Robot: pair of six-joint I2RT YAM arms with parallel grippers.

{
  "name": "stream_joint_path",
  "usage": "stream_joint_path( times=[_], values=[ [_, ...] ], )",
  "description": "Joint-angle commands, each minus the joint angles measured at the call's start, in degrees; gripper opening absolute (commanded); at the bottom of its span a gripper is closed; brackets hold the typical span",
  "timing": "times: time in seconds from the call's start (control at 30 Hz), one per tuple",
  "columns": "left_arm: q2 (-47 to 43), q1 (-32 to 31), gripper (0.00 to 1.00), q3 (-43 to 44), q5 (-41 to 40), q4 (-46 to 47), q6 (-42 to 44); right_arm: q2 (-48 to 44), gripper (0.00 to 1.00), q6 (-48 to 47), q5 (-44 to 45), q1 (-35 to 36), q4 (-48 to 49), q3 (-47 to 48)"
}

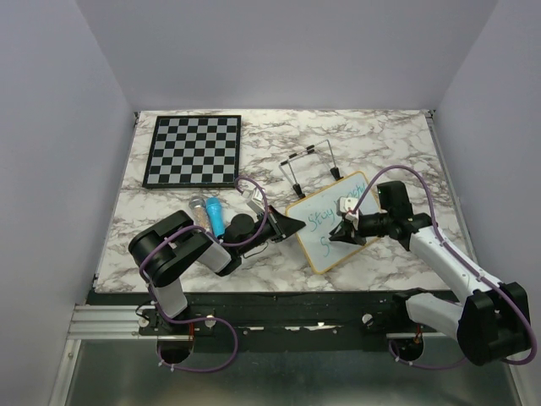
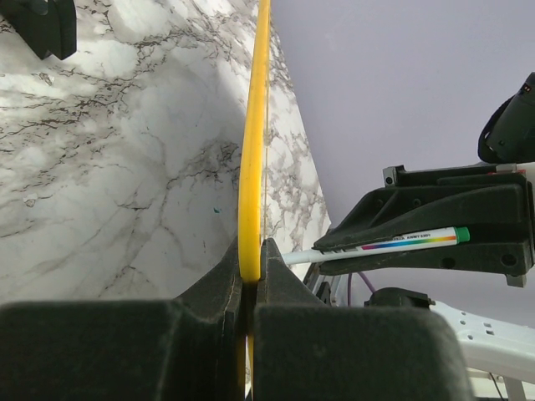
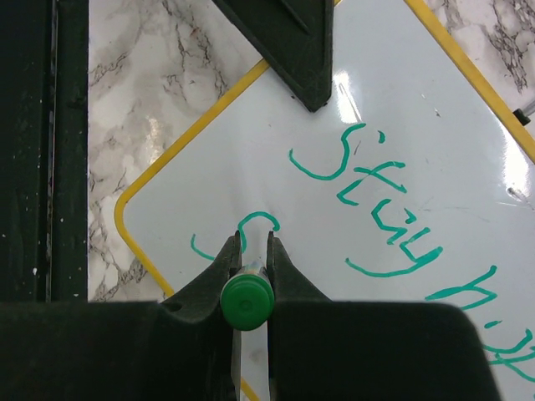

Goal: Write a sentence on the whiteboard

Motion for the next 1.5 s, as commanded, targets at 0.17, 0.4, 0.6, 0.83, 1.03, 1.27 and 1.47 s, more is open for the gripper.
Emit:
stream_joint_path(
  times=[0.17, 0.4, 0.6, 0.83, 1.03, 1.27, 1.47],
  values=[
    [-0.28, -0.48, 0.0, 0.71, -0.87, 5.6, 0.45, 0.61, 0.01, -6.36, 0.4, 0.31, -7.28, -0.37],
    [0.08, -0.48, 0.0, 0.88, -0.61, 5.69, 0.45, 1.22, 0.0, -7.34, 0.23, 0.31, -8.6, -0.02],
    [0.25, -0.39, 0.0, 1.06, -0.52, 5.78, 0.45, -1.15, 0.0, -2.25, -0.56, 0.31, -3.42, 0.33],
    [0.34, -0.39, 0.0, 1.06, -0.43, 5.86, 0.45, -0.97, 0.01, 1.45, 2.07, 0.31, 1.94, 0.07],
    [0.43, -0.48, 0.0, 0.97, -0.43, 6.04, 0.45, -1.15, 0.01, 3.73, 3.92, 0.31, 4.49, -0.46],
    [-0.01, -0.39, 0.0, 0.62, -0.52, 6.13, 0.54, -1.06, 0.0, 3.65, 6.29, 0.31, 3.8, -0.81],
    [0.08, -0.3, 0.0, 0.44, -0.52, 6.3, 0.54, -1.24, 0.01, 0.05, 6.29, 0.31, -0.24, -0.72]
  ],
)
